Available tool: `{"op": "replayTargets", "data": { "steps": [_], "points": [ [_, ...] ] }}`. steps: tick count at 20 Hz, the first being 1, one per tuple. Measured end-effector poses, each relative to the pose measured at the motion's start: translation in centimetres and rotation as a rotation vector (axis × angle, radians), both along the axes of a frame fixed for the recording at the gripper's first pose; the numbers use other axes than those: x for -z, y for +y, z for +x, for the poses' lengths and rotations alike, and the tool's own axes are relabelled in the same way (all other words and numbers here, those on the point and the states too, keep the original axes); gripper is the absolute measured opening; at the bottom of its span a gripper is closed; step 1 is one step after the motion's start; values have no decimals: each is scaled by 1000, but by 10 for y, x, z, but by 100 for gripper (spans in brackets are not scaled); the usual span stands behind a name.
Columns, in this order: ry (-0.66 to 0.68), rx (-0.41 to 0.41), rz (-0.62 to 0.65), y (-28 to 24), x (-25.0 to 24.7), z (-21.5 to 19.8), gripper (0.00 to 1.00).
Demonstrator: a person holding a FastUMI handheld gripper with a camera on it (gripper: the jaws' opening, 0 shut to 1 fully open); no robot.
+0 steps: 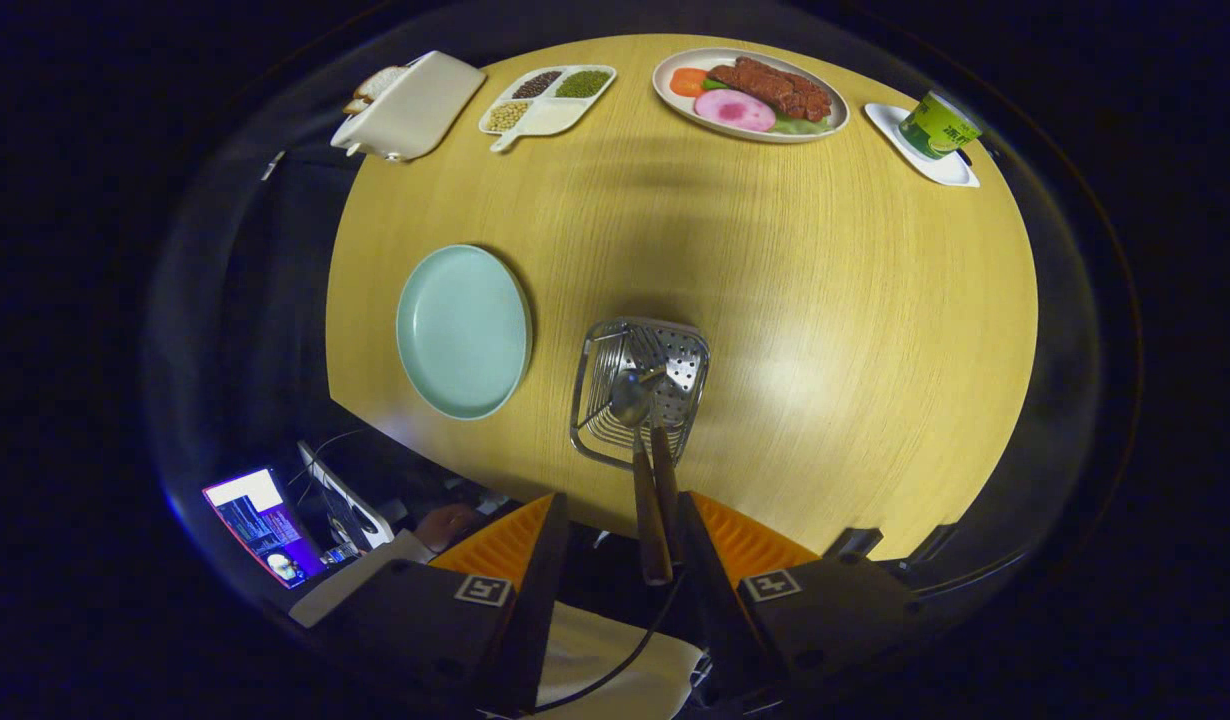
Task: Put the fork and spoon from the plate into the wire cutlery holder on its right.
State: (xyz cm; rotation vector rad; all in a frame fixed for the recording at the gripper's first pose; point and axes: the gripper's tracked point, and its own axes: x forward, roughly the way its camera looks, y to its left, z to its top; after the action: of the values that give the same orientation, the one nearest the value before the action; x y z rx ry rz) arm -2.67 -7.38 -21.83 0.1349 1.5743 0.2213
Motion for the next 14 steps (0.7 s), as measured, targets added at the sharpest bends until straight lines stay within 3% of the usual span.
{"op": "replayTargets", "data": {
  "steps": [1, 2, 3, 9, 14],
  "points": [
    [-36, -5, 0, 1, -4, 3, 74],
    [-78, -5, 7, 2, -10, 8, 96],
    [-127, -3, 7, 4, -17, 12, 100],
    [-503, 34, 37, 17, -88, 48, 99],
    [-840, 4, -2, 18, -153, 61, 99]
  ]
}}
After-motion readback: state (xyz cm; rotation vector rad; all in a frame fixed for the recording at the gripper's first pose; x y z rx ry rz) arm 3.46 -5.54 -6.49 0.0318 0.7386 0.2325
